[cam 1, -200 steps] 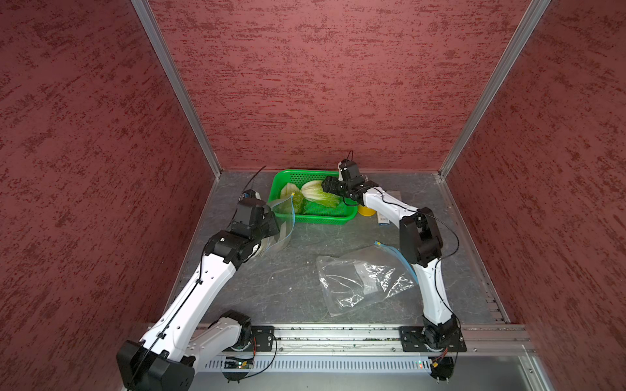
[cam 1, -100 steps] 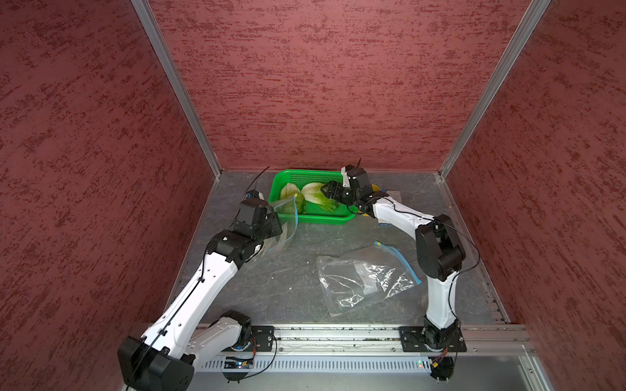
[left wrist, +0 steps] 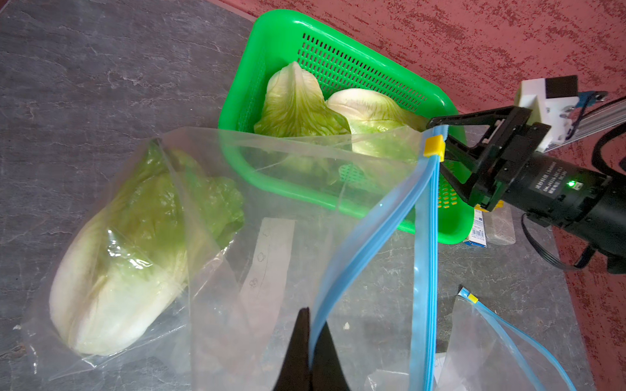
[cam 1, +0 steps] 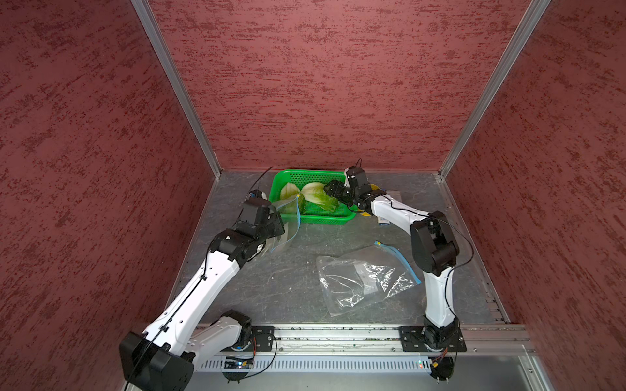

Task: Put the chinese cabbages into a zipper bag and zip it
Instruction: Pick up the Chinese cabbage from the basket.

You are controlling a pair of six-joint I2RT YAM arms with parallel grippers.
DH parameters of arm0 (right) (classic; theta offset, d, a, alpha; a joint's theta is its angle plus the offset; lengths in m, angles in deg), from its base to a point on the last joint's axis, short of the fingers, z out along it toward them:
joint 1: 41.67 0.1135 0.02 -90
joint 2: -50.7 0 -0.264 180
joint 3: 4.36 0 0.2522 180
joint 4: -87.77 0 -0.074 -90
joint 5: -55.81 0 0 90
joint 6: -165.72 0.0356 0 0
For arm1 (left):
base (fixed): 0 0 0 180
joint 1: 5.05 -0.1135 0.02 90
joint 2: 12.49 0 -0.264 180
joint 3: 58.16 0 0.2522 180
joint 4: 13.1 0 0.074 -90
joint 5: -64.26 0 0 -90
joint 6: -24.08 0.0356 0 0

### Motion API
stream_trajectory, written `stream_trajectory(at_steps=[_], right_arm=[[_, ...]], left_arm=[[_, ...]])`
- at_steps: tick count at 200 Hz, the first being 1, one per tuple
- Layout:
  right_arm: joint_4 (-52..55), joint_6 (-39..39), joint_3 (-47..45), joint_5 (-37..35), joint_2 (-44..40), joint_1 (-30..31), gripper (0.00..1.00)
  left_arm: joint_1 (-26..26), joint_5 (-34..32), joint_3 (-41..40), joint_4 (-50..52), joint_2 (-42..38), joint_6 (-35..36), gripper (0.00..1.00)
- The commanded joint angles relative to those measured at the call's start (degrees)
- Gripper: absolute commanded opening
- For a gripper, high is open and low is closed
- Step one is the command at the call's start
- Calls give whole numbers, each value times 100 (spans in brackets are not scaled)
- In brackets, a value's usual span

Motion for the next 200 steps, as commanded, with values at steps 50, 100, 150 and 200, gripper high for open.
stream_trajectory(at_steps=[50,100,150,200], right_arm=[[358,109,500,-75,315,-7,85],[348,128,119,-405,51,-7,86],[266,152,496,-106,401,-8,85],[-450,216,731,620,715,-9,80]], left_arm=[[57,-92,93,-73,11,6,0],[65,-84,96,-146,55,-24,0],[118,-99,122,-126,127,-21,0],[118,-167,115,-109,66,-6,0]])
